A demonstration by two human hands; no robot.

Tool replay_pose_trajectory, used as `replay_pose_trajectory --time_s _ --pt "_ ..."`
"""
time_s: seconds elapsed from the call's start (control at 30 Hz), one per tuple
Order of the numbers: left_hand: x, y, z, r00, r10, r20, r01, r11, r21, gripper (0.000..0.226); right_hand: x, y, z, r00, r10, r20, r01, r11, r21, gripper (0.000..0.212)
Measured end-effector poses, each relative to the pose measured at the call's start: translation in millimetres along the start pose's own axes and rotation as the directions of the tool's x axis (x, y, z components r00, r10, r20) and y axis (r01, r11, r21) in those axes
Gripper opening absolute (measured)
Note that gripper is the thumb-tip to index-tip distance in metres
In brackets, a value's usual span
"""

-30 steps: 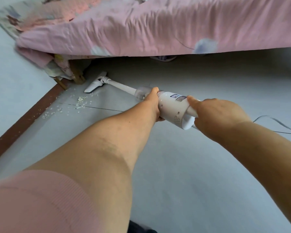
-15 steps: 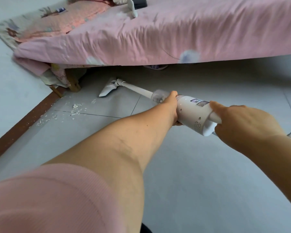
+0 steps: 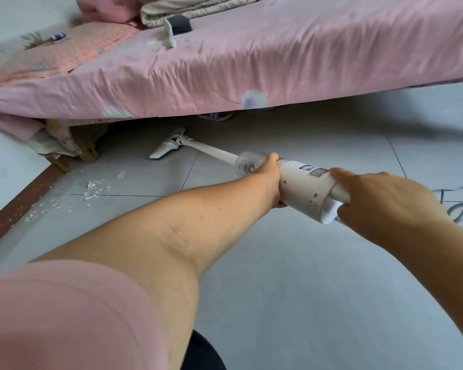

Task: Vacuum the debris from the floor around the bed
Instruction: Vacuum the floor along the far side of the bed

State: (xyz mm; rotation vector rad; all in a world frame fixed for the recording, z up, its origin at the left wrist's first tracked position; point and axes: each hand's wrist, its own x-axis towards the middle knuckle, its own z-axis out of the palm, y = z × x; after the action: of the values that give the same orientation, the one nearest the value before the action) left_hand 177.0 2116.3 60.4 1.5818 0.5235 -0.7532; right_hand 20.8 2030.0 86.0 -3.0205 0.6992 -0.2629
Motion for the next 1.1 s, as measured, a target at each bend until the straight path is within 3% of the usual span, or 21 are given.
replay_pose_trajectory --time_s 0.53,0.77,0.97,1.1 --pt "53 38 -44 0.999 -0.010 0.032 0.012 0.997 -0.073 0.052 37 -67 21 0.995 -0.093 0.020 0.093 0.995 0.022 0.069" --pt "93 62 -81 1.000 -0.007 -0.007 0.006 0.989 -0.150 0.062 69 -114 36 0.990 -0.134 0.052 0.132 0.991 0.036 0.068" --pt "123 74 -113 0.999 0.005 -0.043 -0.013 0.982 -0.187 0.049 87 -149 51 0.984 -0.174 0.043 0.172 0.984 0.045 0.070" --pt "134 77 -139 0.998 0.006 -0.069 -0.021 0.975 -0.221 0.056 93 -172 61 0.975 -0.216 0.052 0.213 0.975 0.066 0.070"
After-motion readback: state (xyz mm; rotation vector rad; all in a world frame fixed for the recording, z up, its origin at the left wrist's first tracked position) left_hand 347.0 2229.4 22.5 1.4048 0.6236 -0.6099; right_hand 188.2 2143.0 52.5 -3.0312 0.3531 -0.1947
